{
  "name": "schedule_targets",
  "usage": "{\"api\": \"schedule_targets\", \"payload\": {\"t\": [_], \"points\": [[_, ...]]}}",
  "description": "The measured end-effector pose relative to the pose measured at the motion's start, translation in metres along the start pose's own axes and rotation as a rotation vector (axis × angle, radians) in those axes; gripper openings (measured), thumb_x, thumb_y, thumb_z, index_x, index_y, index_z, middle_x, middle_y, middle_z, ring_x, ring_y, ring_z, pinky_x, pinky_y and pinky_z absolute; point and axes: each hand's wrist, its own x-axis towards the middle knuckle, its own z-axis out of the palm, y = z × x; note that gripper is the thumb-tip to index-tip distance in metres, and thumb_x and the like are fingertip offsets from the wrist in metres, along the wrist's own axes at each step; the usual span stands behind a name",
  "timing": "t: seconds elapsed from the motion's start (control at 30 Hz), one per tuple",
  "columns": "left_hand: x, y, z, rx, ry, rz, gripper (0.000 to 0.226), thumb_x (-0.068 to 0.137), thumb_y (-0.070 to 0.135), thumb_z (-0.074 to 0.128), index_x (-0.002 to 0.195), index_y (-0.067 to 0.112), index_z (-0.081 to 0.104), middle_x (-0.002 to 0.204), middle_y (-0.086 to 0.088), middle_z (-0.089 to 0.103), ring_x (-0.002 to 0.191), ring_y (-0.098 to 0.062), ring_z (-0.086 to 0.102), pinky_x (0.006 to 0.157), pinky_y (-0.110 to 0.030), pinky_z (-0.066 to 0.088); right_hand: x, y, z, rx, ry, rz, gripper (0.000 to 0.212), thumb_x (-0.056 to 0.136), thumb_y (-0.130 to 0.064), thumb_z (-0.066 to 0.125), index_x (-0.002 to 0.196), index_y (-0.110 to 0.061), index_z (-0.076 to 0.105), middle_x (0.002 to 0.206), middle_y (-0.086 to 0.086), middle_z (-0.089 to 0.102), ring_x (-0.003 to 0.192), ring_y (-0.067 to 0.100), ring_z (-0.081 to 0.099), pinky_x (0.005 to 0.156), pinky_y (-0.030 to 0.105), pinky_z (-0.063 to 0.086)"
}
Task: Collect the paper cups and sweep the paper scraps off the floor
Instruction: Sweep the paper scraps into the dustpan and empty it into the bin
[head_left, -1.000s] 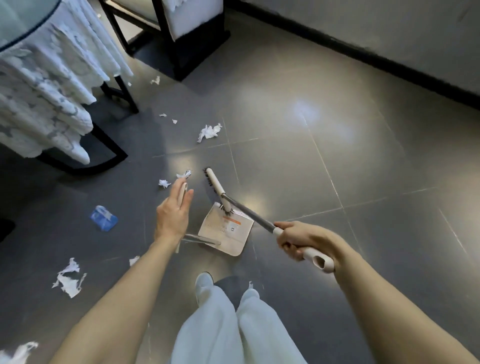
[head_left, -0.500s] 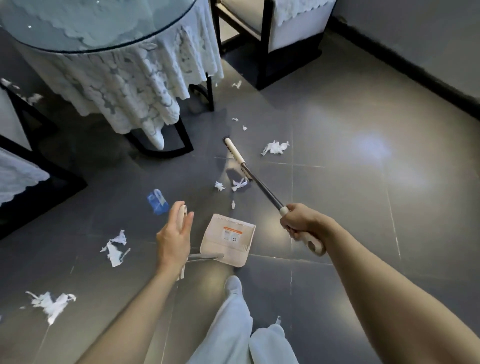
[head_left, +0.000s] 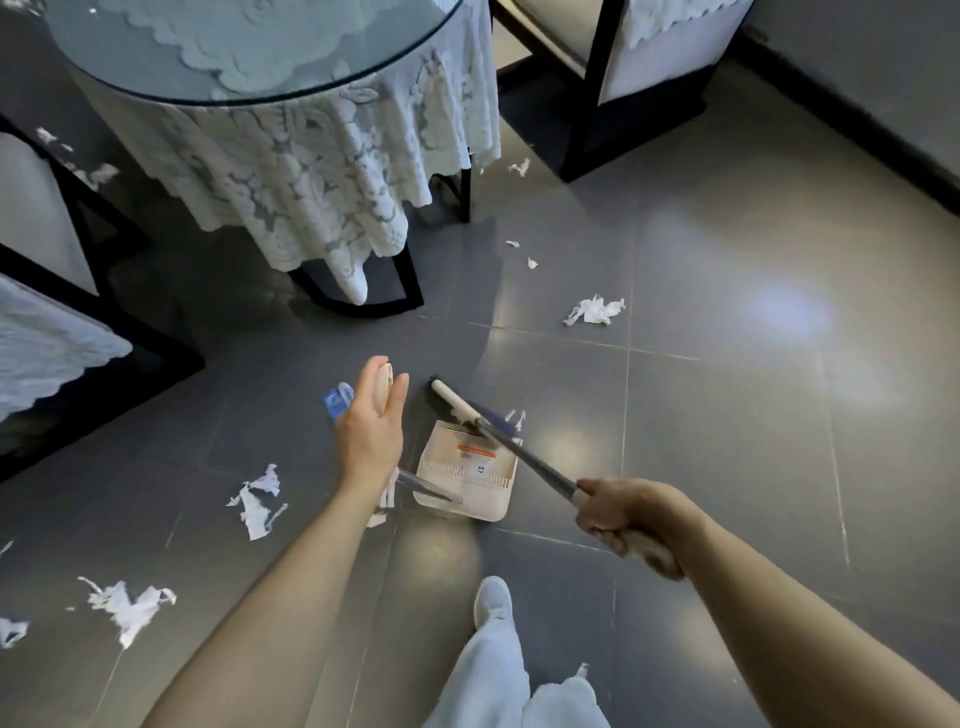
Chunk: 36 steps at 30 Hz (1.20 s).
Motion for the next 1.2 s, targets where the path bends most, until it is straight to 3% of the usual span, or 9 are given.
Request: {"api": "schedule_targets", "payload": {"t": [0.1,0.23,0.33,0.5,0.6,0.8,0.93,1.07,1.2], "points": [[0.008,0.005,0.003,0.074,-0.060,0.056,0.039,0.095,0.048,0.047,0.129,0.029,0.051,0.113,-0.006,0.066,0.094,-0.036,0.059,0.085,-0.040,0.047,-0.017,0.013,-0.023,0.249,-0.145,-0.005,0.017,0.086,-0.002,0.037,0.098,-0.010,0.046,0.045,-0.001,0.043,0.034,0.011,0.035,0.036,0.017,0.031],[0.009,0.013,0.010,0.115,-0.109,0.129,0.043,0.096,0.046,0.047,0.134,0.026,0.049,0.123,-0.003,0.064,0.105,-0.035,0.057,0.087,-0.035,0.040,-0.031,0.029,-0.065,0.336,-0.176,-0.015,0.022,0.089,0.001,0.035,0.104,-0.009,0.046,0.046,-0.001,0.039,0.034,0.009,0.031,0.034,0.014,0.030],[0.011,0.027,0.020,0.115,-0.130,0.151,0.044,0.096,0.047,0.046,0.134,0.025,0.048,0.121,-0.005,0.064,0.102,-0.038,0.057,0.085,-0.036,0.041,-0.036,0.037,-0.088,0.397,-0.142,-0.034,0.025,0.089,0.003,0.034,0.106,-0.011,0.045,0.044,0.000,0.039,0.031,0.009,0.031,0.033,0.012,0.030],[0.022,0.060,0.051,0.091,-0.109,0.184,0.041,0.095,0.049,0.046,0.131,0.030,0.049,0.112,-0.006,0.067,0.095,-0.035,0.059,0.075,-0.031,0.038,-0.032,0.056,-0.133,0.519,-0.025,-0.090,0.018,0.088,0.006,0.035,0.086,-0.010,0.044,0.041,0.001,0.040,0.030,0.009,0.031,0.032,0.012,0.031],[0.034,0.083,0.085,0.099,-0.102,0.206,0.038,0.094,0.051,0.045,0.127,0.033,0.049,0.105,-0.006,0.068,0.085,-0.035,0.060,0.071,-0.031,0.039,-0.021,0.072,-0.168,0.583,0.084,-0.115,0.020,0.087,0.008,0.037,0.085,-0.010,0.045,0.040,0.001,0.039,0.027,0.010,0.031,0.033,0.012,0.031],[0.061,0.144,0.175,0.069,-0.082,0.179,0.036,0.095,0.047,0.046,0.126,0.030,0.049,0.108,-0.007,0.068,0.089,-0.036,0.060,0.075,-0.035,0.043,0.018,0.101,-0.267,0.530,0.329,-0.160,0.019,0.088,0.003,0.037,0.096,-0.007,0.051,0.047,0.005,0.042,0.030,0.013,0.034,0.034,0.014,0.031],[0.085,0.191,0.228,0.063,-0.036,0.132,0.040,0.097,0.042,0.045,0.132,0.024,0.048,0.111,-0.012,0.066,0.092,-0.038,0.058,0.077,-0.039,0.044,0.046,0.109,-0.342,0.370,0.416,-0.173,0.012,0.091,-0.002,0.035,0.090,-0.008,0.046,0.051,0.008,0.045,0.025,0.012,0.038,0.032,0.015,0.031],[0.120,0.230,0.270,0.075,0.001,0.108,0.041,0.097,0.045,0.044,0.132,0.026,0.047,0.119,-0.008,0.064,0.097,-0.037,0.058,0.079,-0.039,0.045,0.078,0.109,-0.396,0.165,0.401,-0.149,0.015,0.088,-0.004,0.034,0.097,-0.009,0.045,0.050,0.008,0.052,0.028,0.016,0.044,0.037,0.021,0.036],[0.150,0.245,0.286,0.091,0.016,0.105,0.035,0.096,0.048,0.046,0.127,0.032,0.048,0.117,-0.003,0.065,0.099,-0.034,0.058,0.080,-0.037,0.043,0.093,0.111,-0.404,0.086,0.286,-0.114,0.021,0.087,-0.007,0.033,0.102,-0.011,0.047,0.056,0.008,0.054,0.038,0.019,0.048,0.043,0.024,0.040]]}}
